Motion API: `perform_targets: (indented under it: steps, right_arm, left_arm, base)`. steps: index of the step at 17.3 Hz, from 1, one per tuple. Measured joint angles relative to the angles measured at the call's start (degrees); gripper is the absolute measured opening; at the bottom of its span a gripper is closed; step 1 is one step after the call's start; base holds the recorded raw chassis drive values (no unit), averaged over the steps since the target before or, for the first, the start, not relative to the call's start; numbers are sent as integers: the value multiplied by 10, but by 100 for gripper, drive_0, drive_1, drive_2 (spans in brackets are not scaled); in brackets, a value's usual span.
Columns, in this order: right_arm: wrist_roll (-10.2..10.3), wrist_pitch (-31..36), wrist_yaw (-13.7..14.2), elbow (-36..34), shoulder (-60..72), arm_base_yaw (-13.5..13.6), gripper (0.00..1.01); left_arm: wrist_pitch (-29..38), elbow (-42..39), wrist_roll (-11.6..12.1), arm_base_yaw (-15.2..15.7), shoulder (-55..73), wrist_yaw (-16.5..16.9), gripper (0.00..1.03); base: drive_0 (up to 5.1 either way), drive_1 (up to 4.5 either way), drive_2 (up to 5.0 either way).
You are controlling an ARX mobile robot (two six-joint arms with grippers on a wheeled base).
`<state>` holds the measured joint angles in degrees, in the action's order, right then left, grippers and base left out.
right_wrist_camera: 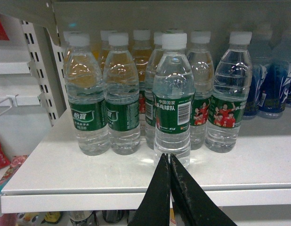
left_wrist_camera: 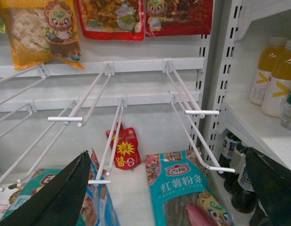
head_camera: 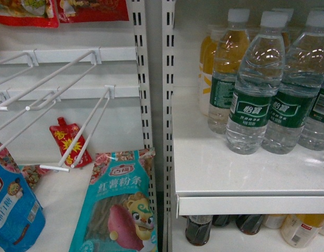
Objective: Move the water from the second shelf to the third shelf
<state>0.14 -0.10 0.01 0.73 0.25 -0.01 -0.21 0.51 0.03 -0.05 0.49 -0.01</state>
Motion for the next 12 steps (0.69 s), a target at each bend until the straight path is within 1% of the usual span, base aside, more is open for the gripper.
perform_targets:
  steps: [2, 5, 6, 8, 11, 12]
  right_arm:
    - [0, -1, 0, 0, 0, 0, 2]
    - [0, -1, 0, 0, 0, 0, 39]
    - [0, -1, 0, 0, 0, 0, 56]
    - [0, -1, 0, 0, 0, 0, 83]
    - [0, -1, 0, 0, 0, 0, 94]
    - [0, -1, 0, 0, 0, 0, 96]
  left_arm:
    - [0, 0, 0, 0, 0, 0, 98]
    - [0, 0, 0, 0, 0, 0, 98]
    - [0, 0, 0, 0, 0, 0, 98]
    - [0, 0, 0, 0, 0, 0, 98]
    - [0, 0, 0, 0, 0, 0, 98]
    - [0, 0, 0, 0, 0, 0, 98]
  base:
    - [0, 0, 0]
    - [0, 0, 0]
    - [0, 0, 0]
    - [0, 0, 0]
    - [0, 0, 0]
    - [0, 0, 0]
